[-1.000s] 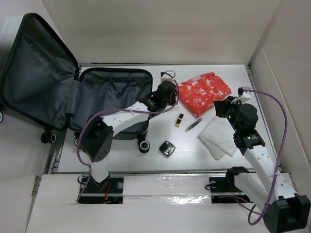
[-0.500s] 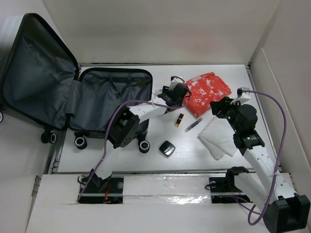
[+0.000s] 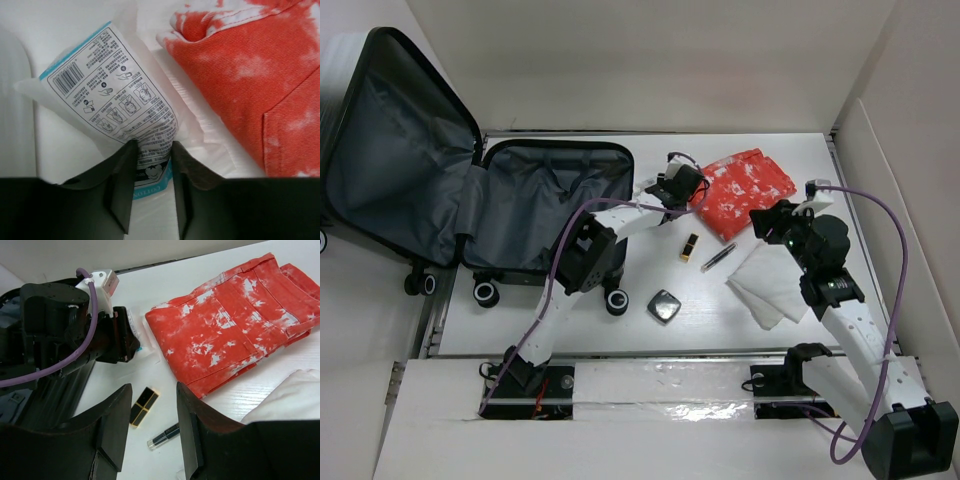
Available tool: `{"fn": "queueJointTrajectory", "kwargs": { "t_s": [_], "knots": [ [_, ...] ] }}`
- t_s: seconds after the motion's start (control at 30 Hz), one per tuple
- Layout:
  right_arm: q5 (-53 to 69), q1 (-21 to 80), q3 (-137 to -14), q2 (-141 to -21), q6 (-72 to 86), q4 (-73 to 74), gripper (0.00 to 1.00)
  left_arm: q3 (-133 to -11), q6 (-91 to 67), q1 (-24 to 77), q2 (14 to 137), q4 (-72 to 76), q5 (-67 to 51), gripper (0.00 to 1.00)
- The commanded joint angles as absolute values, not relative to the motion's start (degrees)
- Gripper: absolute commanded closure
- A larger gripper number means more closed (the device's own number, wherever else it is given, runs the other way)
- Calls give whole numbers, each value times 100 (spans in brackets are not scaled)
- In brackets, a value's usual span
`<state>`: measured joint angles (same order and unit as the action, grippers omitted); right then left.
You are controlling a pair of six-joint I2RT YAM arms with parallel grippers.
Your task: Pack the luggage
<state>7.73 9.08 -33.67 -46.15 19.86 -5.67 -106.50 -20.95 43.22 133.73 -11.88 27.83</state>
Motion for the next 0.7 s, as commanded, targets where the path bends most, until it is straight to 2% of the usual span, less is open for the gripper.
{"fn": "queueJointTrajectory", "kwargs": {
  "t_s": [0.0,0.03,0.07,0.13,0.27,0.4,0.53,0.67],
  "knots": [
    [888,949,-3366,-4491,1890,-923,53,-10618,-2065,4289,13491,-1152,2339,75],
    [809,949,-3358,-4465,1890,-914,53,-10504,-2065,4289,13474,-1090,2294,81],
    [756,949,-3340,-4456,1924,-931,53,-10459,-2065,4289,13456,-1038,2277,93],
    [817,949,-3305,-4456,1942,-1010,53,-10285,-2100,4289,13299,-1020,2311,100],
    [932,949,-3340,-4482,1898,-976,53,-9774,-2127,4289,12570,-634,2233,100],
    [1036,949,-3322,-4535,1925,-1037,54,-9379,-2057,4351,11220,-335,2268,100],
    [976,949,-3314,-4553,1916,-1063,54,-8310,-2039,4351,9873,805,2197,100],
    [1221,949,-3322,-4649,1916,-1125,56,-7288,-2170,4272,8659,1334,2741,100]
  ]
}}
